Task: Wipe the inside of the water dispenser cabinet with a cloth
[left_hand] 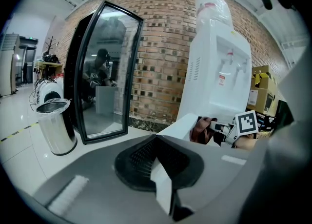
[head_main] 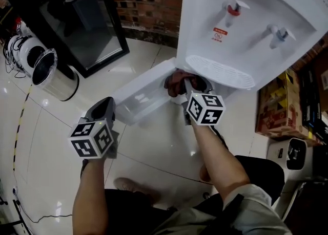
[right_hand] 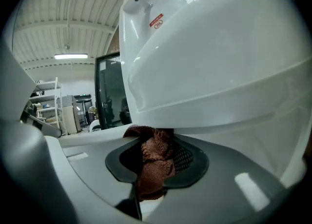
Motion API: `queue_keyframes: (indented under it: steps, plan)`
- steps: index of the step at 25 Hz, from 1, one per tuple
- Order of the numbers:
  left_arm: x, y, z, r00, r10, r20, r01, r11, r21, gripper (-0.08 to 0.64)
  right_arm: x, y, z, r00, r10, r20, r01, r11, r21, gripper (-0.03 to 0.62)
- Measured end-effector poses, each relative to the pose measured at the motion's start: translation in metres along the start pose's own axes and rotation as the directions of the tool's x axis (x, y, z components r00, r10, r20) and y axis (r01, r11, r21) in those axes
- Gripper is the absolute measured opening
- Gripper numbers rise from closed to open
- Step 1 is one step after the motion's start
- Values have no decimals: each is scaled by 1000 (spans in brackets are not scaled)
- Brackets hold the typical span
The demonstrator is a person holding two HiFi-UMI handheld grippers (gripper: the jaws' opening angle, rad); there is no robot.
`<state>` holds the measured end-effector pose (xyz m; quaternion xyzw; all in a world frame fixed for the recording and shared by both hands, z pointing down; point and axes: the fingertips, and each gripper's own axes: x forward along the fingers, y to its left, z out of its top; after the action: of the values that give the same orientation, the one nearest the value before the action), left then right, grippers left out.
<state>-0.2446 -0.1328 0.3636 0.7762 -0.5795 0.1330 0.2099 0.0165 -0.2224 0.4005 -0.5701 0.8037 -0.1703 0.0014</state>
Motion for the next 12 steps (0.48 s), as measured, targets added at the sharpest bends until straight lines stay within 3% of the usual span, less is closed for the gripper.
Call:
queue_keyframes:
  steps: [2, 5, 9, 12]
  plan:
    - [0, -1, 0, 1000, 8, 1, -8, 1000, 26, 1, 1, 0, -1, 1000, 6, -1, -6, 1000, 14, 101]
    - [-4, 8, 6, 997, 74, 32, -76, 994, 77, 1, 6, 4, -7, 1000, 25, -11, -25, 999, 21, 101]
    - [0, 13, 8, 997, 68, 42, -69, 997, 27, 6, 11, 7, -10, 999, 32, -8, -32, 999, 15, 103]
    - [4, 11, 5, 997, 69, 29, -71, 996, 45, 17, 11, 3, -8, 1000, 18, 2, -18, 1000, 8, 102]
